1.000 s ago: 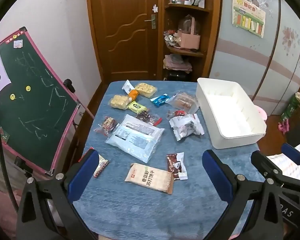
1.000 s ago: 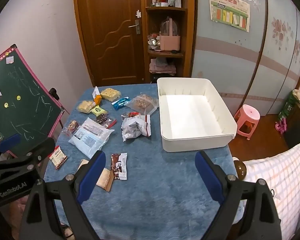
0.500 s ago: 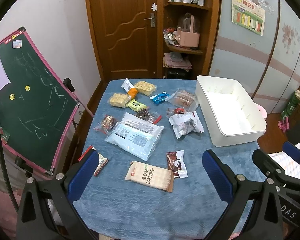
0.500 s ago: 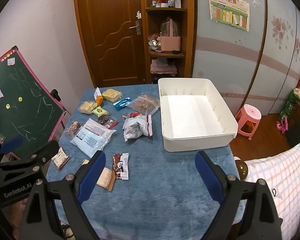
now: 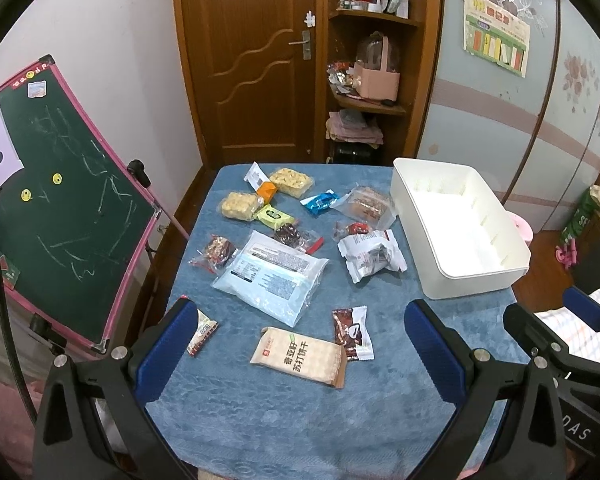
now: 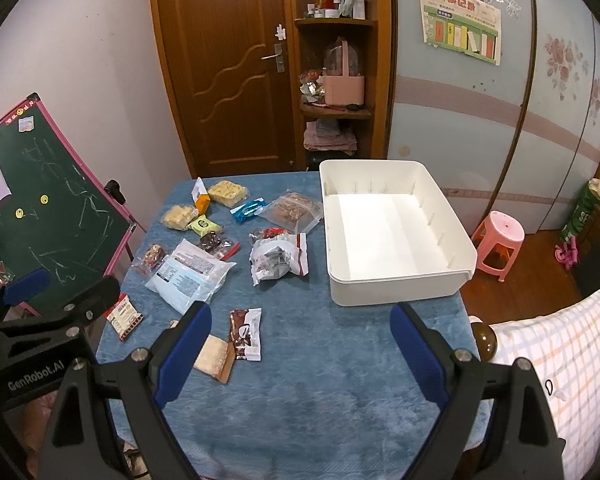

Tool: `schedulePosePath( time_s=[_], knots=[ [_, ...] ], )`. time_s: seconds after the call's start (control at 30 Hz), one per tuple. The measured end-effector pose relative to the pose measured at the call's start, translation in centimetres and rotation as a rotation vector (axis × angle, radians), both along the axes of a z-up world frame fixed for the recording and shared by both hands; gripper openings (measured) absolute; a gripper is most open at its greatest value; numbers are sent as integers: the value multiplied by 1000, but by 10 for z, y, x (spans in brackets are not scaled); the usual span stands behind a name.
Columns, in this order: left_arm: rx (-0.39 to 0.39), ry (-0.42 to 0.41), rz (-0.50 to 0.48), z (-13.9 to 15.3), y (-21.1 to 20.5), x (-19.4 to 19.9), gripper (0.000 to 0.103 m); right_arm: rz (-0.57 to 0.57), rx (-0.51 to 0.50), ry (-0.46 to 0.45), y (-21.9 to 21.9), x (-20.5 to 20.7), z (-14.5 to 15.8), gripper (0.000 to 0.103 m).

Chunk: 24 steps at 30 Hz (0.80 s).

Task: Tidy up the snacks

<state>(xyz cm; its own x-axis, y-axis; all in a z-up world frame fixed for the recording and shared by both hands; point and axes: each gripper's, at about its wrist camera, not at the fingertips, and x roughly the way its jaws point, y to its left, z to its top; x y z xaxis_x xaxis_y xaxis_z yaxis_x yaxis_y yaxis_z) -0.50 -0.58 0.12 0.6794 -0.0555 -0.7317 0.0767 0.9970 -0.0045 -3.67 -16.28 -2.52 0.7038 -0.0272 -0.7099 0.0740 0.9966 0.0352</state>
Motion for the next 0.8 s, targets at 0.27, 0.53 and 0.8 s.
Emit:
schedulePosePath(
  time_s=[0.27, 0.53, 0.8],
  knots=[
    [-1, -67, 0, 20, 4, 2, 103, 0, -12, -11, 1, 1, 5, 92],
    [8, -91, -15, 25, 7, 3, 102, 15, -52, -34, 7, 3, 13, 92],
    [3, -84, -24, 26, 7, 5, 102, 19, -28, -20, 5, 10, 18, 92]
  ],
)
